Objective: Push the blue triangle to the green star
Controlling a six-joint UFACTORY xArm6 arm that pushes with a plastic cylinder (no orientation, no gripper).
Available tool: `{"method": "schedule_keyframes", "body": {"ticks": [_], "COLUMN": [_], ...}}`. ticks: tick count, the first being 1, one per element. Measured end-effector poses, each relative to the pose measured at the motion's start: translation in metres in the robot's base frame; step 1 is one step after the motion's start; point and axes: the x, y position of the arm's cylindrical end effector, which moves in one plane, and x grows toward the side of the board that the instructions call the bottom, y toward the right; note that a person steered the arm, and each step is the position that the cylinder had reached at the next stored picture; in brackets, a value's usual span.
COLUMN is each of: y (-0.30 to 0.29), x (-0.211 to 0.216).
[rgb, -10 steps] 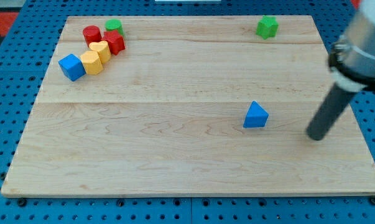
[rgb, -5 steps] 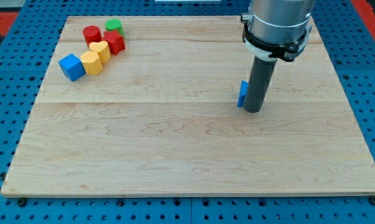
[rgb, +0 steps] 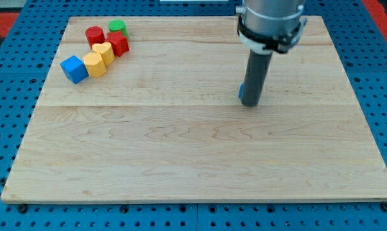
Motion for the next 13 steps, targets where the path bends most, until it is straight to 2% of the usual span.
{"method": "schedule_keyframes", "body": {"ticks": [1, 2, 3, 5, 6, 7, 8, 9, 10, 11, 13], "y": [0.0, 0.0, 0.0, 0.005, -0.008, 0.03, 0.027, 0.027, 0.012, 0.008, 0.038], "x": [-0.045, -0.059, -0.059, -0.03, -0.066, -0.087, -0.115, -0.115, -0.098, -0.112, -0.111]}}
